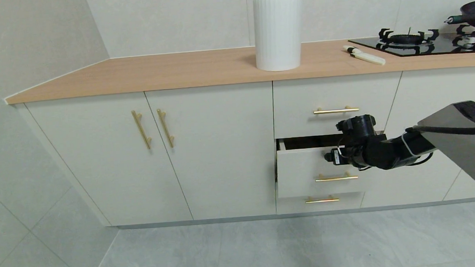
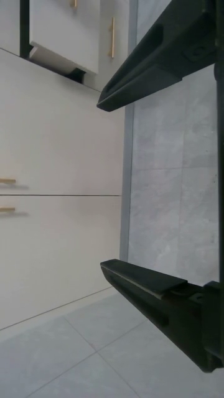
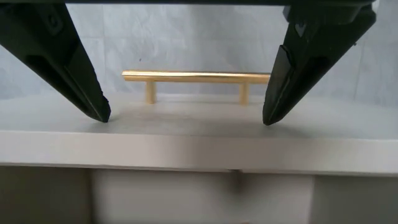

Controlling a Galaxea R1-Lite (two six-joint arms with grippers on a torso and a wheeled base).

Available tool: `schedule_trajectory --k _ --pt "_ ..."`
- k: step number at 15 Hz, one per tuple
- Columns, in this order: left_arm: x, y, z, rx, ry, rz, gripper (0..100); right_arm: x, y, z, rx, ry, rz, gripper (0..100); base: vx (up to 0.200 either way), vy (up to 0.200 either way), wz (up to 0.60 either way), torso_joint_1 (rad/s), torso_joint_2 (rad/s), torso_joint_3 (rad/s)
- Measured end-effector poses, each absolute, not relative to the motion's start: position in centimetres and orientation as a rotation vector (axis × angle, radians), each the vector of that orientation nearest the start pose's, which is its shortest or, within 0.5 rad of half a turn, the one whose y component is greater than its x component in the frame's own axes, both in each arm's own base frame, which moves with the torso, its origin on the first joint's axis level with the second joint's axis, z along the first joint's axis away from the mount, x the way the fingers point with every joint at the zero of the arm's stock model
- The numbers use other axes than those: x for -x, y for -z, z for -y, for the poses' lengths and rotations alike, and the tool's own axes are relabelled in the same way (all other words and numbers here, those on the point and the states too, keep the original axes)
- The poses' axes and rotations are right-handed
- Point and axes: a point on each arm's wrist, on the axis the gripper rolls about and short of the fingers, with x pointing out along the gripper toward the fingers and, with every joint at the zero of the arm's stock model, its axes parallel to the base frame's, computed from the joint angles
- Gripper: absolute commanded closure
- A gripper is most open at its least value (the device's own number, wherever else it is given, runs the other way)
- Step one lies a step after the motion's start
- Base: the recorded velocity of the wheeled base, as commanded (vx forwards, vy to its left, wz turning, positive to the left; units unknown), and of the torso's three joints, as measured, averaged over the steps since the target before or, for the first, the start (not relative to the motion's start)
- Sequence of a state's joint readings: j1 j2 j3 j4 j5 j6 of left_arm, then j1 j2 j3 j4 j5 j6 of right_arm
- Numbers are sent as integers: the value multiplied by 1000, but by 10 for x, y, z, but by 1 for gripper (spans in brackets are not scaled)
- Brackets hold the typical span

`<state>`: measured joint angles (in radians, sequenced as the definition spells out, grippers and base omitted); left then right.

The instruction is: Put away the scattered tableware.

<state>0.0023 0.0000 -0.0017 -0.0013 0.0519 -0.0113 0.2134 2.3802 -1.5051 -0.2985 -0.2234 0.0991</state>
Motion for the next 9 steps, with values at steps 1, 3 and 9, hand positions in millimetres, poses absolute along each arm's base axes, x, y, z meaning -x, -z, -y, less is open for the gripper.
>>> schedule_trajectory --k 1,3,9 --pt "23 -76 -1 12 -54 3 0 -467 -67 -96 22 52 -506 0 0 0 0 0 0 0" --pt "23 -76 -1 12 -53 2 0 -472 -64 -96 17 74 -467 0 0 0 0 0 0 0" --pt "23 -76 -1 12 -54 3 0 -487 -57 -98 -37 138 -415 0 0 0 0 0 0 0"
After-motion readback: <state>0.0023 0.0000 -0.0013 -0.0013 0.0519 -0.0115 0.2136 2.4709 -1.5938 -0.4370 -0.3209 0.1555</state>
